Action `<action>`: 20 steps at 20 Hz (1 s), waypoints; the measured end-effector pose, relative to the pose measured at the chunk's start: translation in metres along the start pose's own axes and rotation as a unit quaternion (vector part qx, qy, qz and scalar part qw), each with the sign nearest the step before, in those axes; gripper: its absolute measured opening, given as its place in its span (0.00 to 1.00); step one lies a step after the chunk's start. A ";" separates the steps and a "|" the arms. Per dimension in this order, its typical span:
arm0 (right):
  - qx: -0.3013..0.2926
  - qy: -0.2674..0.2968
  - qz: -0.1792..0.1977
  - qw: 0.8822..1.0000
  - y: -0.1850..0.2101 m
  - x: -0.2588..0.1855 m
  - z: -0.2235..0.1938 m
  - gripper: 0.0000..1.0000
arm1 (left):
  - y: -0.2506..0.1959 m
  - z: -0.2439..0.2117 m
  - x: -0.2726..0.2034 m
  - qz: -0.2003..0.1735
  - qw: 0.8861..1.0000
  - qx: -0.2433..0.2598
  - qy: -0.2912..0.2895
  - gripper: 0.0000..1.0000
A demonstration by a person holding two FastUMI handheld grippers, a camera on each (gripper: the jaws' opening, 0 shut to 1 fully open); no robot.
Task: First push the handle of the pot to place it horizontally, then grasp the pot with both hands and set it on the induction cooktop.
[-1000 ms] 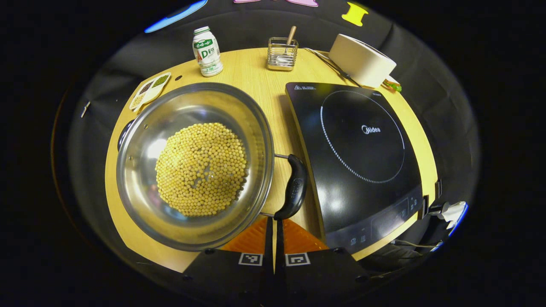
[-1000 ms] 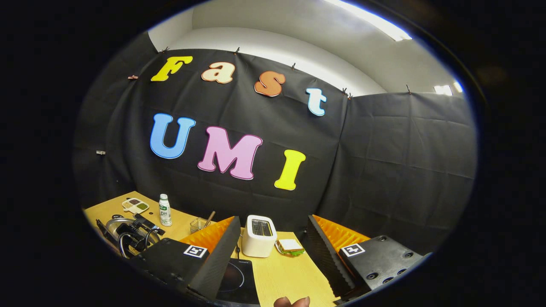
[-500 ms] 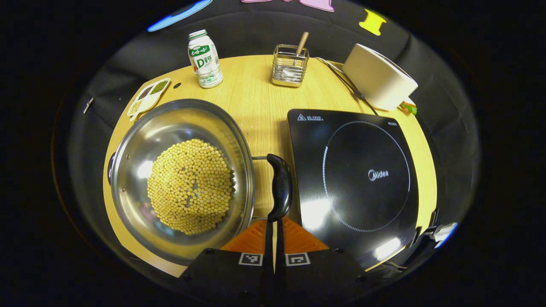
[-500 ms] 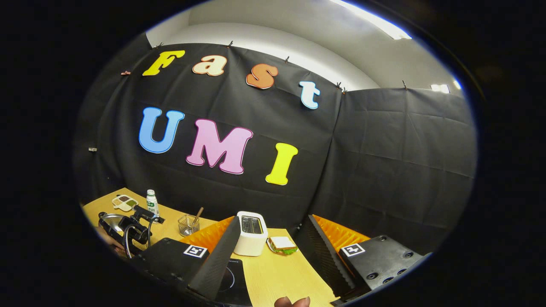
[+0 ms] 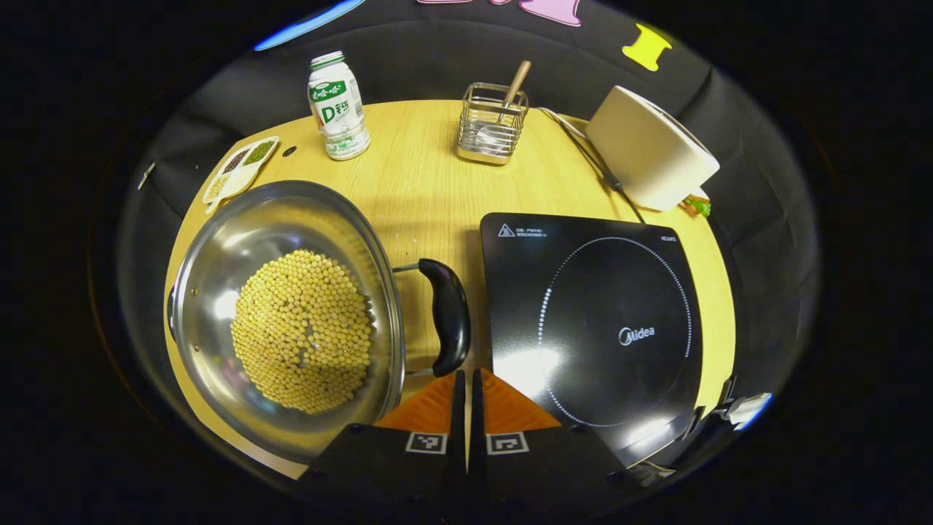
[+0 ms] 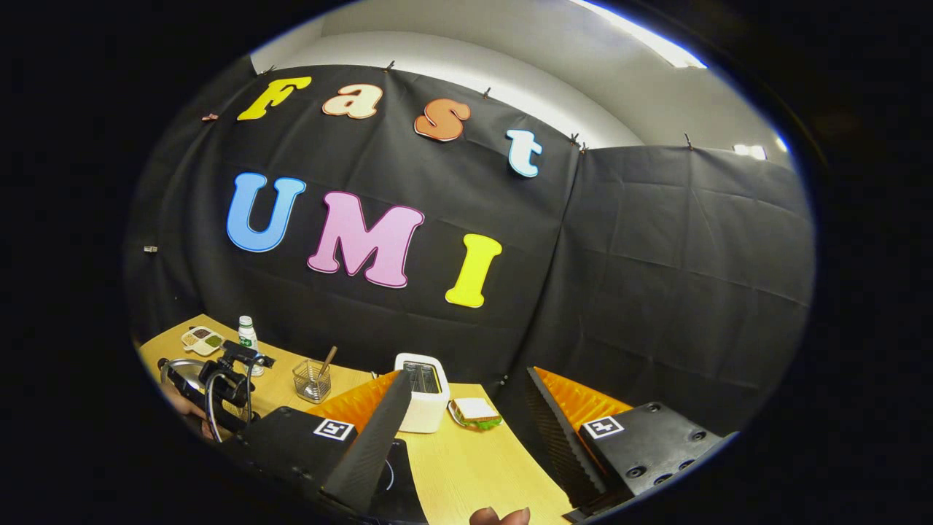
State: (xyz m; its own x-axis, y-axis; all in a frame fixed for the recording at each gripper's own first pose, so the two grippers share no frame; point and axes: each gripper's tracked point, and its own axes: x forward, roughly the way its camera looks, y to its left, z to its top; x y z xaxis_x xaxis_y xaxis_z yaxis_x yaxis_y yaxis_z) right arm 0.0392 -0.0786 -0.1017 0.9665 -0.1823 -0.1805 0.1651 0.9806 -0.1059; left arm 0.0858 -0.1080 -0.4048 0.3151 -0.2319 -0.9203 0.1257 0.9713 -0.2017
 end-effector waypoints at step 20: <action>0.053 0.078 0.229 0.969 0.208 0.004 -0.038 0.98 | 0.165 0.010 -0.172 0.071 0.966 0.004 -0.249 0.87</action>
State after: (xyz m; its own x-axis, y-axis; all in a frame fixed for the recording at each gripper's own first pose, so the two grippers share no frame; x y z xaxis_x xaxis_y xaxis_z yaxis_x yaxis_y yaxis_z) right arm 0.0696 0.1216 -0.1619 0.9033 0.2732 -0.3306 -0.2472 0.9616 0.1191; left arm 0.0613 0.0919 -0.2761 0.7429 -0.0954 -0.6626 0.0546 0.9951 -0.0820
